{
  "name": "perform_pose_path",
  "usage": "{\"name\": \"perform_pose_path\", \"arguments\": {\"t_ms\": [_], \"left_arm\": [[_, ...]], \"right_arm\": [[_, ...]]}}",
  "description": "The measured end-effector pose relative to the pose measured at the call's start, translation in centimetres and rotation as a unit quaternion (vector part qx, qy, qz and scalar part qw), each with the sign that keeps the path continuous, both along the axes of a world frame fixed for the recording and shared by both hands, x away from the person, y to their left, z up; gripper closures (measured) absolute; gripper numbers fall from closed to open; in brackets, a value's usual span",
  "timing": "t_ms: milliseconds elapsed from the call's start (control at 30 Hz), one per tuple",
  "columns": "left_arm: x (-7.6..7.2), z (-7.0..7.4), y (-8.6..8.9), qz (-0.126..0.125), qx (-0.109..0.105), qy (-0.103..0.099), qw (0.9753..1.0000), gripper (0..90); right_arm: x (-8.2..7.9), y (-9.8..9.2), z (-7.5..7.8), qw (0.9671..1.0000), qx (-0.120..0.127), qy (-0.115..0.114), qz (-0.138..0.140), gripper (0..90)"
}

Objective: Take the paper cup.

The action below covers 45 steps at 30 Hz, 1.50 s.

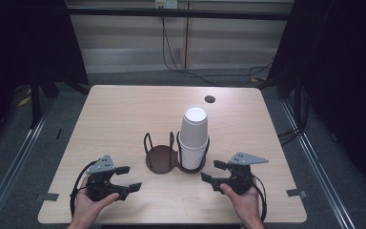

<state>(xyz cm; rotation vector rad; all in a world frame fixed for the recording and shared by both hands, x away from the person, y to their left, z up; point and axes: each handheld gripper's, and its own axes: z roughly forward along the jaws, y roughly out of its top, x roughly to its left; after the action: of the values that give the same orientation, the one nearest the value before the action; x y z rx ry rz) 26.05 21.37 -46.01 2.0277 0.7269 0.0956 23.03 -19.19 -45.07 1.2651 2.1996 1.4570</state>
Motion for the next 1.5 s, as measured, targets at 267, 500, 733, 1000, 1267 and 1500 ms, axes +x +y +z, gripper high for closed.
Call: {"name": "perform_pose_path", "arguments": {"t_ms": [267, 500, 733, 1000, 1267, 1500], "left_arm": [[-0.1, 0.0, 0.0, -0.002, 0.001, -0.002, 1.0, 21.1], [-0.3, 0.1, 0.2, 0.0, 0.001, -0.004, 1.0, 21.1], [-0.4, 0.1, 0.0, -0.002, 0.005, -0.003, 1.0, 21.1], [-0.3, -0.1, -0.2, -0.005, 0.008, 0.001, 1.0, 21.2], [-0.3, -0.1, -0.2, -0.006, 0.009, 0.003, 0.9999, 21.2], [-0.3, -0.1, -0.2, -0.002, 0.01, 0.006, 0.9999, 21.2]], "right_arm": [[0.8, 0.0, 1.0, 0.9996, 0.006, 0.012, 0.026, 21.3], [1.1, 0.3, 1.8, 0.9988, 0.0, 0.026, 0.041, 16.9], [1.3, 0.1, 3.0, 0.9982, 0.006, 0.024, 0.056, 20.6], [2.4, 0.1, 4.2, 0.9986, -0.013, 0.032, 0.04, 20.5], [3.0, 0.3, 4.9, 0.9986, -0.013, 0.027, 0.043, 18.0], [3.7, 0.1, 6.4, 0.9977, -0.016, 0.023, 0.061, 17.8]]}}
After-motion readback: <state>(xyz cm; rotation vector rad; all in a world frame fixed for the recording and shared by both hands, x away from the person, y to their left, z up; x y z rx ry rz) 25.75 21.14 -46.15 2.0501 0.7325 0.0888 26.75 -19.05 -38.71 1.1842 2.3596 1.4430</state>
